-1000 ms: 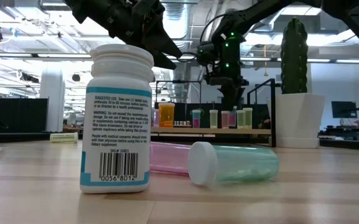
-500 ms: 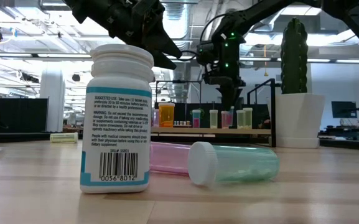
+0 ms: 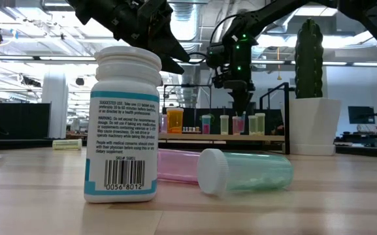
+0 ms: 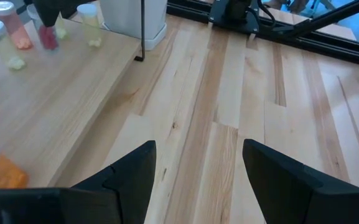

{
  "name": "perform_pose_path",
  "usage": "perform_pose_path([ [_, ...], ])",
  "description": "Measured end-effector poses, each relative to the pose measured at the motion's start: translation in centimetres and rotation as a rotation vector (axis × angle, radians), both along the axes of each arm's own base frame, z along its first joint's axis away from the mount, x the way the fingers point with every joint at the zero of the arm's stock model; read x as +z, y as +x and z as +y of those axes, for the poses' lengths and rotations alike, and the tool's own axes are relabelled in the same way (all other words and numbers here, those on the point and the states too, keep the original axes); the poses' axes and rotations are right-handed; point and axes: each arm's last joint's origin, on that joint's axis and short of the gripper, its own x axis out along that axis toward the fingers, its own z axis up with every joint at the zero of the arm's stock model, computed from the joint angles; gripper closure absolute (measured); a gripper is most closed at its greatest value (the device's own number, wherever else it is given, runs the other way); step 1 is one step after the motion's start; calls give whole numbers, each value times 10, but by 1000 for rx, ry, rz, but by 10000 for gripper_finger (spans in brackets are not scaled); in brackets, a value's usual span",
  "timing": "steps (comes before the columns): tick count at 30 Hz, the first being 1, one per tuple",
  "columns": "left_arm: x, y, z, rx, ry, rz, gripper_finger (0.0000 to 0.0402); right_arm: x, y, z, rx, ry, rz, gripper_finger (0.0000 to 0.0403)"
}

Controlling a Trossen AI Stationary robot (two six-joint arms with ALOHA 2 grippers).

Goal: Pick and place medicine bottles onto shelf by color
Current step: Put the blue pill bottle on the shelf

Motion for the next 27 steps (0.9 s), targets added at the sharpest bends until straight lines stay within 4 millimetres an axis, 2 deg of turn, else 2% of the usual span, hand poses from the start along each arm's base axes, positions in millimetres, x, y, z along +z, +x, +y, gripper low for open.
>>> perform_pose_path([
  [7,0,0,0,0,-1,0,173,-12,-2,1,46,7,23,266],
  [19,0,0,0,6,4,0,173,-13,1,0,42,-12,-4,263],
  [27,0,0,0,6,4,0,173,-15,0,-1,42,-7,3,214],
])
